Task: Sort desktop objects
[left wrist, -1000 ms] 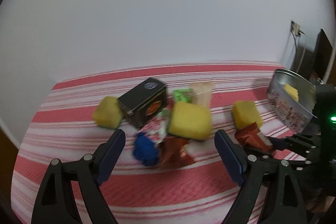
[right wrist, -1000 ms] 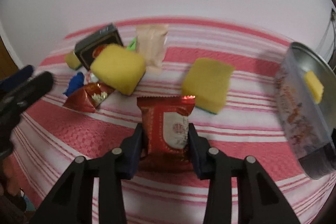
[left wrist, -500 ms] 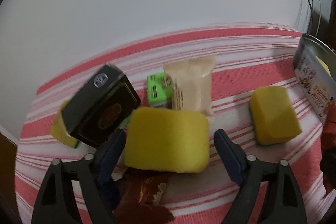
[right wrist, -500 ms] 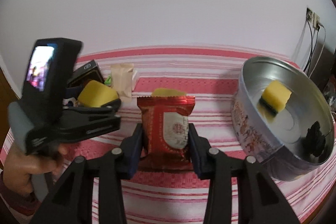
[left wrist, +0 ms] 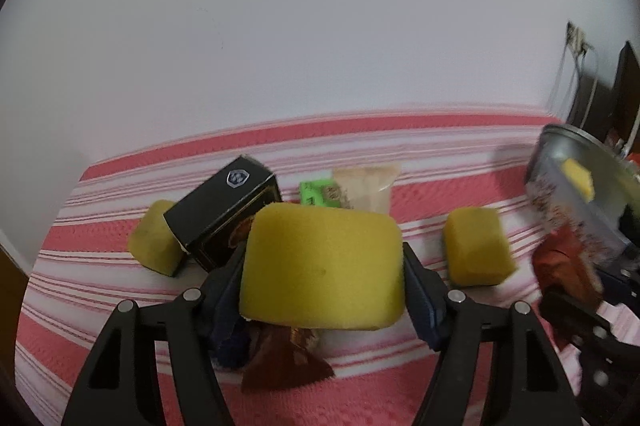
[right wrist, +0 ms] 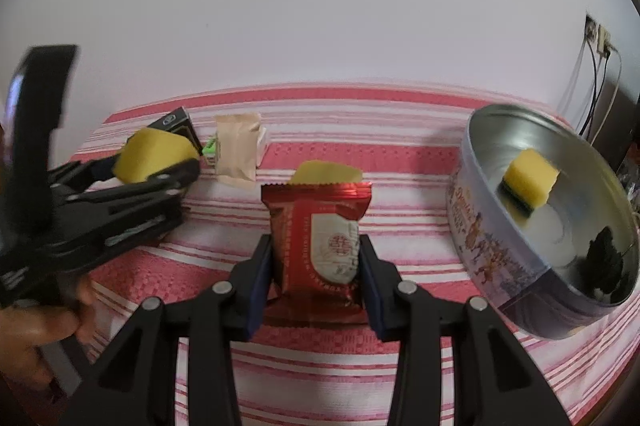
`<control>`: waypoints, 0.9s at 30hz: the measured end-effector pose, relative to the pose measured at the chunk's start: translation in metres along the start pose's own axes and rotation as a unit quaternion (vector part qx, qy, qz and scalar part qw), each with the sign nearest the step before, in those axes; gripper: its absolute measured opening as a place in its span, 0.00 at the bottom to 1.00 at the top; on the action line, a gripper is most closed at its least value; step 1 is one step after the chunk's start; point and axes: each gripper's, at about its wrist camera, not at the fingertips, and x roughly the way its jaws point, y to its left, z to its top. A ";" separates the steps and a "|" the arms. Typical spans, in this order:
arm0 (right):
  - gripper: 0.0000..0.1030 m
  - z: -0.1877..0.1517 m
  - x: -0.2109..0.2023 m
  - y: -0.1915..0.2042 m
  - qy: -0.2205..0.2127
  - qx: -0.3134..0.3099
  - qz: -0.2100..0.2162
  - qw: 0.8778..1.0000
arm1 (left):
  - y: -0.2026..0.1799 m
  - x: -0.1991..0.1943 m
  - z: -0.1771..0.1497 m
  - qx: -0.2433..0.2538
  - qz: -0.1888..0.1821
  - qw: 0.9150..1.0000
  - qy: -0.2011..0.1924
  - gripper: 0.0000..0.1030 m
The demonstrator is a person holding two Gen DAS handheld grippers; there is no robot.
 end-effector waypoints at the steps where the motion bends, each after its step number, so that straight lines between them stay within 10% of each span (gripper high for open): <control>1: 0.40 0.001 -0.003 0.000 -0.007 -0.002 -0.005 1.000 | -0.002 -0.005 0.001 0.000 -0.005 1.000 -0.004 0.70; 27: 0.40 0.030 -0.060 -0.154 -0.111 0.064 -0.177 0.976 | -0.163 -0.040 0.044 0.043 -0.144 0.985 -0.088 0.70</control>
